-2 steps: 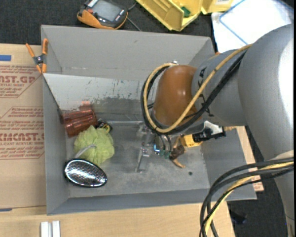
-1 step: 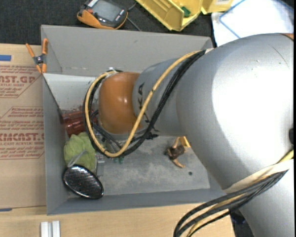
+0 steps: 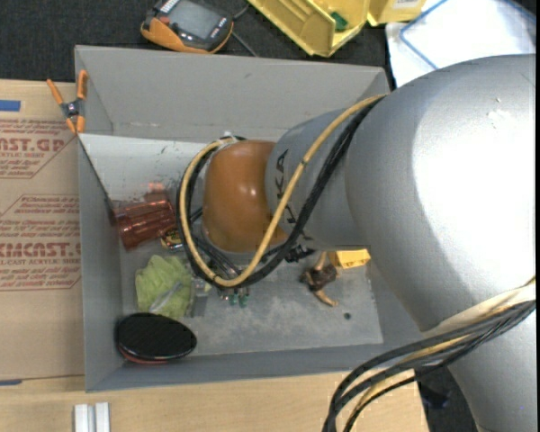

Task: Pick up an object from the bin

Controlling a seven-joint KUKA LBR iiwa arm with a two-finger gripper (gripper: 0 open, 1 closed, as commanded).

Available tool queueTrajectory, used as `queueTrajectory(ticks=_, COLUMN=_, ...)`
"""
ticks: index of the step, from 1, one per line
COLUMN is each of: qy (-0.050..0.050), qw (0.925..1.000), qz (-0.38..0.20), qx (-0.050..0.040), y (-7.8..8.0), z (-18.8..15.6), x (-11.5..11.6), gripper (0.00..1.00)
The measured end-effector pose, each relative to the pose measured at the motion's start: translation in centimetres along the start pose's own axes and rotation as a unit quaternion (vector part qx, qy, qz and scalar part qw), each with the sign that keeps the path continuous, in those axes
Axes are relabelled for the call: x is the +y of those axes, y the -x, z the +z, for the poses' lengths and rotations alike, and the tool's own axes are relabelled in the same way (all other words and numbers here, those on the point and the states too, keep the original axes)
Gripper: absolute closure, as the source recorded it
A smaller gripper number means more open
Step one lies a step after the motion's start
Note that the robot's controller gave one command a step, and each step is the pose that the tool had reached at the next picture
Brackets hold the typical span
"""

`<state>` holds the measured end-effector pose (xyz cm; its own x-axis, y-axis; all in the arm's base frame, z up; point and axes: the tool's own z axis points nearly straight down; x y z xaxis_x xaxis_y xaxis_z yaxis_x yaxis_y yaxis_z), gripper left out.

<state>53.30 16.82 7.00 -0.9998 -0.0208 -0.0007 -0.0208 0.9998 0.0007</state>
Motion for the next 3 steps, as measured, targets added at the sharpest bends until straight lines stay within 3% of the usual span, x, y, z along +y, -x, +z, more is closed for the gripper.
queueTrajectory(ticks=1, qy=0.0, qw=1.0, qz=-0.001, qx=0.0001, y=0.0, z=0.0, x=0.1, gripper=1.0)
queueTrajectory(ticks=3, qy=0.0, qw=1.0, qz=-0.001, qx=0.0007, y=-0.1, z=-3.6, x=0.1, gripper=1.0)
